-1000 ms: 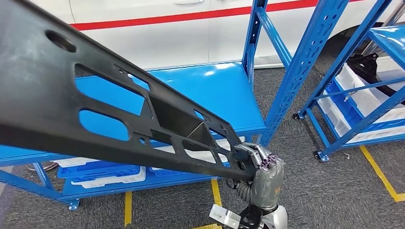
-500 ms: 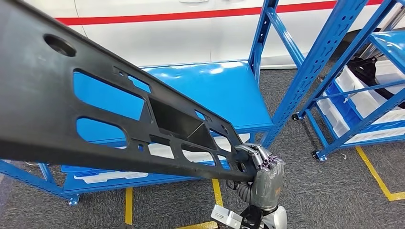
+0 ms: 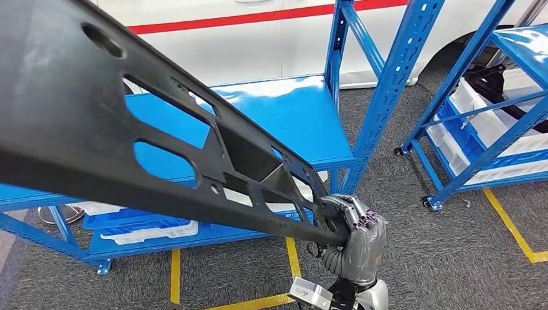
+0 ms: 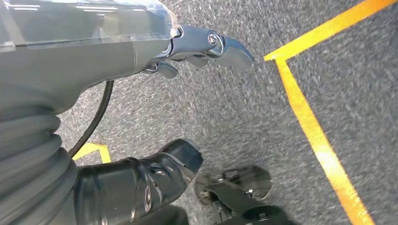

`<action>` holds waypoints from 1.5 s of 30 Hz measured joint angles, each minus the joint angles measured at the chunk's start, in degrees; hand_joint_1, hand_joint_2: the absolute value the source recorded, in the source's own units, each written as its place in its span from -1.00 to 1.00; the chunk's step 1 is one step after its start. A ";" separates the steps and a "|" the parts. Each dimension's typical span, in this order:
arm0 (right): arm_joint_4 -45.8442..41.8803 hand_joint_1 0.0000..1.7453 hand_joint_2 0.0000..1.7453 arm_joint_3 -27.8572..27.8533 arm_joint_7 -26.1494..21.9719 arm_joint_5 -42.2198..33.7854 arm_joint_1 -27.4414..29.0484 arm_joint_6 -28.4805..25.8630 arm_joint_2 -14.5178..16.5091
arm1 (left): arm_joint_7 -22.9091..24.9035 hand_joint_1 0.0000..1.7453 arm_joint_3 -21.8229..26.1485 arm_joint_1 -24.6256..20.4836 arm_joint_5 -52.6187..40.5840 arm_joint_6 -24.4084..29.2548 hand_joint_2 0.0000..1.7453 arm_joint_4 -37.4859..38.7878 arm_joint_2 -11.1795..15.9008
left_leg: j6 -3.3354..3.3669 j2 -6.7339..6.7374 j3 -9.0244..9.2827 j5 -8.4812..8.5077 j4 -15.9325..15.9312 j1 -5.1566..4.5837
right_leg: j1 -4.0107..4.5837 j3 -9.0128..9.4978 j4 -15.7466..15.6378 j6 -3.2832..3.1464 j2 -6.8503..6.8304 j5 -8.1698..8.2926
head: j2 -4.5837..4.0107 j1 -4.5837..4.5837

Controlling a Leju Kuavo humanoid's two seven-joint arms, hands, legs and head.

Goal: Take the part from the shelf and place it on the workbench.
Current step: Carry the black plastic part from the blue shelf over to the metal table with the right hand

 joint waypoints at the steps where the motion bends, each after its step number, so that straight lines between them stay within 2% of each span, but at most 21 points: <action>1: 0.01 1.00 1.00 0.00 0.00 -0.23 0.04 0.00 -0.01 | 0.05 -1.00 0.00 0.03 -0.10 0.05 1.00 0.00 -0.01 | -0.07 0.01 -0.86 -1.27 2.85 0.01 | 0.12 -0.39 0.05 -0.08 -0.03 0.25 | 0.00 0.00; 3: 0.01 1.00 1.00 0.00 0.01 -0.78 0.15 0.00 -0.02 | 0.09 -1.00 0.01 0.10 -0.22 0.09 1.00 -0.01 0.00 | 0.12 0.01 0.18 -0.70 2.99 -0.04 | 0.35 -1.05 0.22 -0.13 0.00 0.67 | 0.00 0.00; 6: -0.02 1.00 1.00 0.00 0.01 -1.70 0.27 0.00 -0.04 | 0.01 -1.00 0.04 0.04 -0.17 -0.03 1.00 -0.02 0.08 | 1.35 -0.01 6.94 3.48 -8.16 -0.51 | 0.63 -1.49 0.47 0.11 0.03 1.12 | 0.00 0.01; 8: -0.05 1.00 1.00 0.00 0.01 -2.17 0.33 0.00 -0.08 | -0.13 -1.00 0.06 -0.02 -0.20 -0.04 1.00 -0.02 0.19 | 1.97 -0.02 8.81 4.26 -12.06 -0.95 | 0.58 -1.72 0.52 0.64 -0.07 1.53 | 0.00 0.01; 12: -0.11 1.00 1.00 -0.01 0.01 -2.61 0.42 0.00 -0.17 | -0.51 -1.00 0.07 0.20 -0.55 0.89 1.00 -0.02 0.11 | 2.74 0.22 8.59 5.91 -13.29 -0.72 | 0.44 -2.30 1.08 2.00 0.05 1.30 | 0.00 0.03; 16: -0.10 1.00 1.00 -0.04 0.01 -3.08 0.58 -0.01 -0.38 | -0.82 -1.00 0.10 0.06 -0.41 0.67 1.00 -0.02 0.05 | 3.26 0.49 6.91 7.53 -13.55 -0.45 | -0.14 -6.85 12.97 3.24 0.21 -6.67 | 0.00 0.03; 17: -0.10 1.00 1.00 -0.04 0.01 -3.15 0.66 0.00 -0.41 | -0.84 -1.00 0.10 0.09 -0.40 0.63 1.00 -0.02 0.05 | 3.18 0.51 6.34 7.72 -13.26 -0.42 | -0.35 -7.36 15.20 3.48 0.21 -7.54 | 0.00 0.03; 18: -0.10 1.00 1.00 -0.04 0.01 -3.20 0.73 0.00 -0.44 | -0.85 -1.00 0.11 0.13 -0.39 0.62 1.00 -0.02 0.04 | 3.06 0.52 5.81 7.88 -12.95 -0.38 | -0.54 -6.83 15.37 3.67 0.19 -7.35 | 0.00 0.03; 20: -0.10 1.00 1.00 -0.04 0.01 -3.29 0.81 -0.01 -0.45 | -0.86 -1.00 0.11 0.17 -0.38 0.60 1.00 -0.01 -0.01 | 2.79 0.50 4.92 8.05 -12.18 -0.22 | -0.91 -2.61 9.46 3.88 0.17 -4.68 | 0.00 0.04; 22: -0.10 1.00 1.00 -0.04 0.01 -3.41 0.85 -0.03 -0.45 | -0.90 -1.00 0.12 0.17 -0.38 0.58 1.00 -0.02 -0.04 | 2.26 0.42 4.20 8.15 -11.39 -0.25 | -0.89 1.22 2.87 3.61 0.26 -2.93 | 0.00 0.04; 23: -0.10 1.00 1.00 -0.04 0.01 -3.49 0.89 -0.05 -0.45 | -0.93 -1.00 0.13 0.16 -0.38 0.59 1.00 -0.02 -0.04 | 1.90 0.39 3.93 8.26 -11.11 -0.31 | -0.80 1.90 1.32 3.31 0.32 -2.64 | 0.00 0.03; 27: -0.10 1.00 1.00 -0.05 0.01 -3.78 1.02 -0.15 -0.45 | -0.97 -1.00 0.15 0.24 -0.38 0.63 1.00 -0.02 -0.03 | 0.42 0.31 3.19 8.23 -10.51 -0.10 | -0.53 1.10 0.85 1.53 0.35 -1.53 | 0.00 0.01; 29: -0.10 1.00 1.00 -0.04 0.01 -3.85 1.04 -0.15 -0.45 | -0.97 -1.00 0.15 0.26 -0.39 0.68 1.00 -0.02 -0.04 | -0.03 0.25 1.56 4.76 -6.59 0.04 | -0.63 0.35 0.57 0.65 0.22 -0.66 | 0.00 0.01; 31: -0.10 1.00 1.00 -0.04 0.01 -3.90 1.07 -0.16 -0.45 | -0.76 -1.00 0.15 0.28 -0.49 0.68 1.00 -0.01 -0.05 | -0.29 0.22 -0.95 0.06 0.66 0.05 | -0.40 -0.74 0.63 0.30 0.18 0.09 | 0.00 0.00; 33: -0.07 1.00 1.00 -0.04 0.01 -3.98 1.08 -0.16 -0.45 | -0.42 -1.00 0.15 0.29 -0.62 0.64 1.00 -0.01 -0.05 | -0.20 0.22 -1.50 -1.73 4.68 0.02 | -0.09 -1.84 0.80 0.20 0.16 0.76 | 0.00 0.00; 34: -0.05 1.00 1.00 -0.04 0.01 -4.01 1.08 -0.17 -0.45 | -0.31 -1.00 0.15 0.28 -0.65 0.59 1.00 -0.02 -0.05 | 0.00 0.22 -0.16 -1.07 3.52 -0.03 | 0.03 -2.31 0.93 0.21 0.18 1.05 | 0.00 0.00; 37: -0.05 1.00 1.00 -0.04 0.01 -4.02 1.08 -0.17 -0.45 | -0.31 -1.00 0.15 0.10 -0.61 0.37 1.00 -0.02 0.00 | 1.06 0.20 7.47 2.70 -8.23 -0.47 | 0.27 -3.07 1.19 0.50 0.18 1.79 | 0.00 0.01; 38: -0.06 1.00 1.00 -0.04 0.01 -4.02 1.09 -0.17 -0.45 | -0.34 -1.00 0.15 0.02 -0.60 0.31 1.00 -0.02 0.03 | 1.34 0.20 8.93 3.29 -10.91 -0.68 | 0.29 -3.18 1.18 0.78 0.14 2.06 | 0.00 0.00; 42: -0.07 1.00 1.00 -0.05 0.01 -4.01 1.11 -0.17 -0.46 | -0.39 -1.00 0.15 0.11 -0.60 0.09 1.00 -0.02 0.01 | 2.12 0.32 9.15 4.78 -12.87 -0.92 | 0.16 -3.39 0.89 2.20 0.11 2.98 | 0.00 0.02; 43: -0.08 1.00 1.00 -0.05 0.01 -4.00 1.12 -0.18 -0.46 | -0.38 -1.00 0.15 0.10 -0.60 0.05 1.00 -0.02 -0.03 | 2.45 0.44 9.02 5.45 -13.33 -0.75 | 0.18 -3.78 1.58 2.50 0.16 2.18 | 0.00 0.03; 45: -0.08 1.00 1.00 -0.09 0.01 -4.00 1.14 -0.20 -0.49 | -0.38 -1.00 0.16 0.00 -0.60 -0.01 1.00 -0.02 -0.07 | 2.95 0.66 8.34 6.68 -13.88 -0.48 | -0.01 -5.70 6.19 3.00 0.25 -1.78 | 0.00 0.04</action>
